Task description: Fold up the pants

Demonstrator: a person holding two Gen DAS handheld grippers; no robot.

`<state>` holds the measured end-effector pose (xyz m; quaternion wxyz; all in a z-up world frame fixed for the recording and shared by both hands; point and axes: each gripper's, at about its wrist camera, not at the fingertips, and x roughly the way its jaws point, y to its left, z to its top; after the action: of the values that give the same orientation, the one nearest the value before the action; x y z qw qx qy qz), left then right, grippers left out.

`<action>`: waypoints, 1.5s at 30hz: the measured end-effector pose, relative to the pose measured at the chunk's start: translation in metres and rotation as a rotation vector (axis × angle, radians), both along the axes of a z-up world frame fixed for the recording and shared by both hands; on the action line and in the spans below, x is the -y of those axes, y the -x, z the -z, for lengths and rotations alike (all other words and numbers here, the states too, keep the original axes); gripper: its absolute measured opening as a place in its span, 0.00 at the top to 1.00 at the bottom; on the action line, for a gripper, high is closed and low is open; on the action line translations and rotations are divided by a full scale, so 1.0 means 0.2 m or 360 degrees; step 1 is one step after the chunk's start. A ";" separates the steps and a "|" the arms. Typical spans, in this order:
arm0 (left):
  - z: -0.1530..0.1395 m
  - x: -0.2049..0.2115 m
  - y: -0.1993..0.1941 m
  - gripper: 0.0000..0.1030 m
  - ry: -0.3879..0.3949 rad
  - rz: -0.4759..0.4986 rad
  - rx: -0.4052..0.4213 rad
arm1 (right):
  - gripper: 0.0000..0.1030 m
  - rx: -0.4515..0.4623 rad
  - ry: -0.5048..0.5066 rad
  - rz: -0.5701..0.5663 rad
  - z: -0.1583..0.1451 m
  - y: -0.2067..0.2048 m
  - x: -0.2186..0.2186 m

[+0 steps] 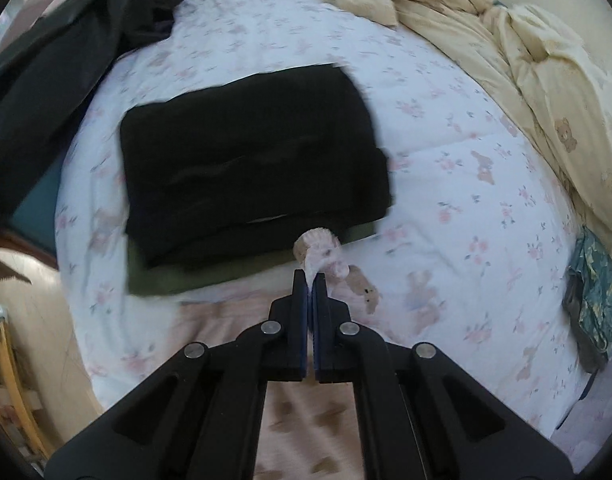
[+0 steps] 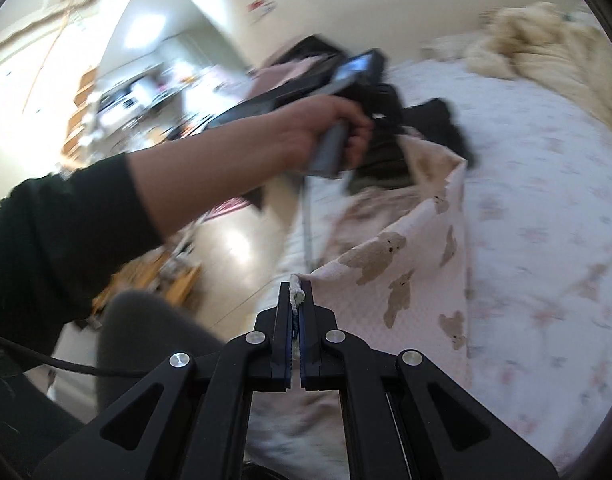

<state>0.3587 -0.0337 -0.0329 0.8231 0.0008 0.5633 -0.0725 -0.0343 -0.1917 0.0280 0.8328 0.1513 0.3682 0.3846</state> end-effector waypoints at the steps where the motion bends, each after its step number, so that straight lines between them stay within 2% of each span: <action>1: 0.01 -0.08 0.02 1.00 -0.0006 -0.0020 0.0004 | 0.99 0.0008 0.0015 -0.0049 -0.01 0.01 -0.06; 4: 0.08 -0.28 0.04 1.00 -0.0020 -0.0059 -0.0003 | 0.99 -0.0025 0.0065 -0.0217 0.02 0.02 -0.28; 9: 0.27 -0.54 0.07 1.00 -0.0076 -0.0095 -0.0053 | 0.99 -0.0161 0.0183 -0.0437 0.18 0.00 -0.57; 11: 0.35 -0.61 0.07 1.00 -0.0046 -0.0121 -0.0080 | 0.99 -0.0200 0.0253 -0.0492 0.26 -0.02 -0.67; 16: 0.47 -0.60 0.06 1.00 -0.0014 -0.0092 -0.0078 | 0.99 -0.0255 0.0348 -0.0550 0.38 -0.05 -0.84; 19: 0.50 -0.59 0.05 0.99 -0.0059 -0.0101 -0.0091 | 0.99 -0.0275 0.0359 -0.0569 0.39 -0.08 -0.88; 22: 0.50 -0.60 0.04 0.98 -0.0047 -0.0119 -0.0066 | 0.99 -0.0267 0.0387 -0.0574 0.38 -0.06 -0.93; 23: 0.50 -0.61 0.04 0.94 -0.0037 -0.0125 -0.0088 | 0.99 -0.0263 0.0405 -0.0569 0.39 -0.06 -0.94; 25: 0.47 -0.66 0.05 0.70 -0.0021 -0.0183 -0.0117 | 0.99 -0.0251 0.0441 -0.0542 0.38 -0.07 -0.96; 26: 0.45 -0.70 0.06 0.48 0.0006 -0.0224 -0.0106 | 0.99 -0.0245 0.0439 -0.0534 0.38 -0.06 -0.96; 27: 0.41 -0.74 0.09 0.31 0.0039 -0.0262 -0.0081 | 0.99 -0.0236 0.0435 -0.0526 0.39 -0.04 -0.96; 28: 0.35 -0.80 0.12 0.27 0.0081 -0.0290 -0.0047 | 0.99 -0.0229 0.0433 -0.0524 0.39 -0.04 -0.96; 32: 0.16 -0.96 0.26 0.26 0.0110 -0.0356 0.0013 | 0.99 -0.0196 0.0426 -0.0556 0.39 -0.01 -0.99; 35: 0.02 -1.08 0.46 0.26 0.0151 -0.0419 0.0081 | 0.99 -0.0201 0.0405 -0.0582 0.43 -0.01 -1.01; 37: -0.03 -1.12 0.60 0.26 0.0184 -0.0418 0.0057 | 0.99 -0.0216 0.0424 -0.0609 0.48 0.01 -1.03; 41: 0.02 -1.10 0.84 0.26 0.0283 -0.0411 -0.0017 | 0.99 -0.0267 0.0452 -0.0689 0.59 0.05 -1.07; 43: 0.07 -1.07 0.92 0.26 0.0291 -0.0390 -0.0075 | 0.98 -0.0281 0.0483 -0.0725 0.63 0.07 -1.11; 45: 0.13 -1.03 0.98 0.26 0.0263 -0.0371 -0.0126 | 0.93 -0.0326 0.0505 -0.0748 0.68 0.07 -1.14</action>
<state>0.1633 0.1731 -0.0582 0.8004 -0.1352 0.5836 -0.0227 -0.0474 0.0367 -0.1075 0.6928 -0.0320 0.5306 0.4873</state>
